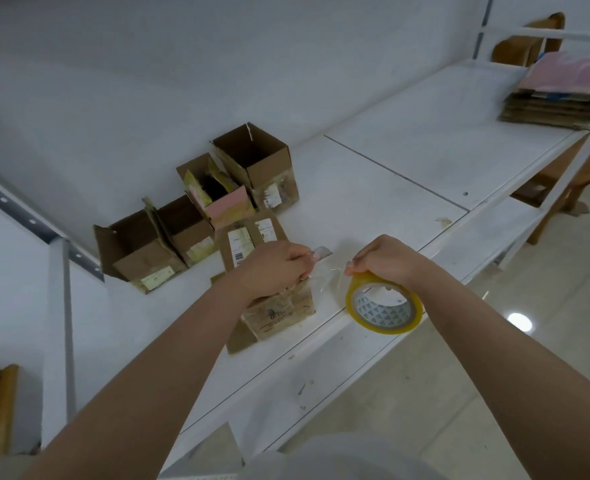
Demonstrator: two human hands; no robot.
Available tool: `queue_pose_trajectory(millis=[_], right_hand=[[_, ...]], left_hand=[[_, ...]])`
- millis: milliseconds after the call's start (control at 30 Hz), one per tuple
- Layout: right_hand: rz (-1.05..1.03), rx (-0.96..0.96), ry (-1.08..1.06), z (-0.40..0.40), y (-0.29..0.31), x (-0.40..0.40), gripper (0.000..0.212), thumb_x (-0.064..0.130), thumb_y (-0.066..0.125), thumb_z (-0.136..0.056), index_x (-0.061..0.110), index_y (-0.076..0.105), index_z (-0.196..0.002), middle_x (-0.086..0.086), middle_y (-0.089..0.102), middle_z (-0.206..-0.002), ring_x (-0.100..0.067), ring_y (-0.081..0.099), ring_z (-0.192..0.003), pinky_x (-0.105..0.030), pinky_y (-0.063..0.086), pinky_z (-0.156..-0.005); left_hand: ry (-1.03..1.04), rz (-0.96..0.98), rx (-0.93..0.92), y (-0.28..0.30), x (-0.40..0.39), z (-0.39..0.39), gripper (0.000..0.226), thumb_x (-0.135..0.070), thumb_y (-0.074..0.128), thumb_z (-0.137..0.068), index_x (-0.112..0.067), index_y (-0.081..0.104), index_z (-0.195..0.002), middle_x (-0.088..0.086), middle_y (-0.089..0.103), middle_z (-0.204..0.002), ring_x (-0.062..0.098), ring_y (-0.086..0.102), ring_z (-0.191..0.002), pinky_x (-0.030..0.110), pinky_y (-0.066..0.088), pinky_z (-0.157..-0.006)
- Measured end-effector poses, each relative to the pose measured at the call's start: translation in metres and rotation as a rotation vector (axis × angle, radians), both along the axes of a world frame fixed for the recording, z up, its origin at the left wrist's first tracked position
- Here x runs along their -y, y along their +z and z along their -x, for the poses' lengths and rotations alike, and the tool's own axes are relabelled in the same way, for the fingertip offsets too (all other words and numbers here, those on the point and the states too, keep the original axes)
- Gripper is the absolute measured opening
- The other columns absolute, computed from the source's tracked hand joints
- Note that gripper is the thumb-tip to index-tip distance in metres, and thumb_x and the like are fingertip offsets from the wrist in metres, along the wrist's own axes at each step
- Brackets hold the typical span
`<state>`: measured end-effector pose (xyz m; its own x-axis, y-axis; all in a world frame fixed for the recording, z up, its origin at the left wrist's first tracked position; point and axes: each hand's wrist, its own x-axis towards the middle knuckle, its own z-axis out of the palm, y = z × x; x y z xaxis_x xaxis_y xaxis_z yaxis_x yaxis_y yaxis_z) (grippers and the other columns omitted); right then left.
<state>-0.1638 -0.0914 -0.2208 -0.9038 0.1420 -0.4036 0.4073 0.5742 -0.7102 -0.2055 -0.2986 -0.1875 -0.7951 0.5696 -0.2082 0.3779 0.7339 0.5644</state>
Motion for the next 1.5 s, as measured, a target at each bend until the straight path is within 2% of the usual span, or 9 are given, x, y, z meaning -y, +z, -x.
queue_pose_trajectory(millis=[400, 533, 833, 933, 1033, 1133, 1233, 1367, 1500], right_hand=[[-0.065, 0.007, -0.059, -0.008, -0.004, -0.001, 0.02, 0.041, 0.071, -0.078, 0.025, 0.076, -0.089, 0.0, 0.071, -0.088, -0.023, 0.066, -0.089, -0.044, 0.052, -0.091], [-0.148, -0.117, -0.043, -0.011, 0.002, -0.004, 0.01, 0.047, 0.066, -0.083, 0.042, 0.075, -0.084, 0.023, 0.064, -0.081, -0.013, 0.061, -0.095, -0.03, 0.041, -0.079], [-0.286, -0.251, -0.042, -0.021, 0.013, -0.012, 0.015, 0.048, 0.059, -0.087, 0.046, 0.074, -0.086, 0.02, 0.065, -0.082, -0.012, 0.059, -0.085, -0.028, 0.038, -0.07], [-0.257, -0.218, -0.093, -0.023, 0.009, -0.023, 0.015, 0.046, 0.06, -0.087, 0.044, 0.074, -0.082, 0.023, 0.061, -0.073, -0.013, 0.059, -0.084, -0.028, 0.038, -0.072], [-0.248, -0.14, -0.128, -0.027, 0.002, -0.039, 0.014, 0.045, 0.06, -0.087, 0.041, 0.074, -0.086, 0.018, 0.064, -0.075, -0.016, 0.062, -0.08, -0.028, 0.042, -0.074], [-0.251, -0.098, -0.149, -0.029, -0.004, -0.044, 0.017, 0.046, 0.06, -0.087, 0.04, 0.075, -0.093, 0.013, 0.067, -0.083, -0.019, 0.065, -0.084, -0.03, 0.047, -0.078], [-0.244, -0.094, -0.152, -0.024, -0.006, -0.039, 0.018, 0.047, 0.059, -0.087, 0.039, 0.074, -0.093, 0.01, 0.069, -0.085, -0.019, 0.065, -0.081, -0.032, 0.049, -0.079], [-0.216, -0.133, -0.158, -0.018, -0.002, -0.028, 0.019, 0.049, 0.059, -0.087, 0.039, 0.074, -0.092, 0.011, 0.068, -0.09, -0.02, 0.064, -0.083, -0.032, 0.047, -0.078], [-0.168, -0.201, -0.156, -0.013, 0.004, -0.019, 0.019, 0.049, 0.058, -0.087, 0.04, 0.075, -0.09, 0.016, 0.067, -0.094, -0.016, 0.061, -0.093, -0.032, 0.042, -0.078]], left_hand=[[-0.041, 0.085, -0.097, 0.009, -0.01, -0.013, 0.045, -0.04, 0.04, -0.102, -0.008, 0.056, -0.074, -0.001, 0.054, -0.062, 0.015, 0.052, -0.063, 0.044, 0.048, -0.077], [-0.106, 0.221, -0.115, 0.017, -0.012, -0.015, 0.042, -0.041, 0.038, -0.102, -0.018, 0.048, -0.068, -0.003, 0.052, -0.064, 0.016, 0.053, -0.067, 0.035, 0.042, -0.066], [-0.167, 0.552, -0.315, 0.016, -0.046, -0.015, 0.043, -0.042, 0.028, -0.104, -0.027, 0.038, -0.064, -0.005, 0.047, -0.07, 0.016, 0.05, -0.073, 0.029, 0.033, -0.058], [-0.142, 0.433, -0.234, 0.014, -0.04, -0.012, 0.044, -0.045, 0.03, -0.103, -0.024, 0.045, -0.067, -0.003, 0.052, -0.071, 0.017, 0.052, -0.071, 0.03, 0.037, -0.059], [0.036, 0.103, -0.054, 0.01, -0.019, -0.009, 0.046, -0.05, 0.044, -0.098, -0.012, 0.056, -0.075, 0.002, 0.058, -0.069, 0.018, 0.057, -0.066, 0.035, 0.045, -0.066], [0.16, 0.032, -0.143, -0.002, -0.008, -0.009, 0.033, -0.042, 0.058, -0.093, -0.01, 0.061, -0.086, 0.005, 0.062, -0.076, 0.021, 0.061, -0.077, 0.036, 0.048, -0.074], [0.27, 0.052, -0.223, -0.008, -0.011, -0.01, 0.019, -0.031, 0.064, -0.087, -0.021, 0.053, -0.077, -0.002, 0.058, -0.074, 0.018, 0.059, -0.075, 0.031, 0.046, -0.066], [0.317, 0.241, -0.21, -0.003, -0.023, -0.008, 0.015, -0.026, 0.063, -0.081, -0.017, 0.053, -0.086, -0.003, 0.053, -0.077, 0.018, 0.057, -0.078, 0.028, 0.04, -0.061], [0.252, 0.496, -0.251, 0.005, -0.039, -0.007, 0.037, -0.026, 0.064, -0.081, -0.009, 0.054, -0.112, -0.002, 0.048, -0.077, 0.021, 0.055, -0.082, 0.027, 0.04, -0.057]])
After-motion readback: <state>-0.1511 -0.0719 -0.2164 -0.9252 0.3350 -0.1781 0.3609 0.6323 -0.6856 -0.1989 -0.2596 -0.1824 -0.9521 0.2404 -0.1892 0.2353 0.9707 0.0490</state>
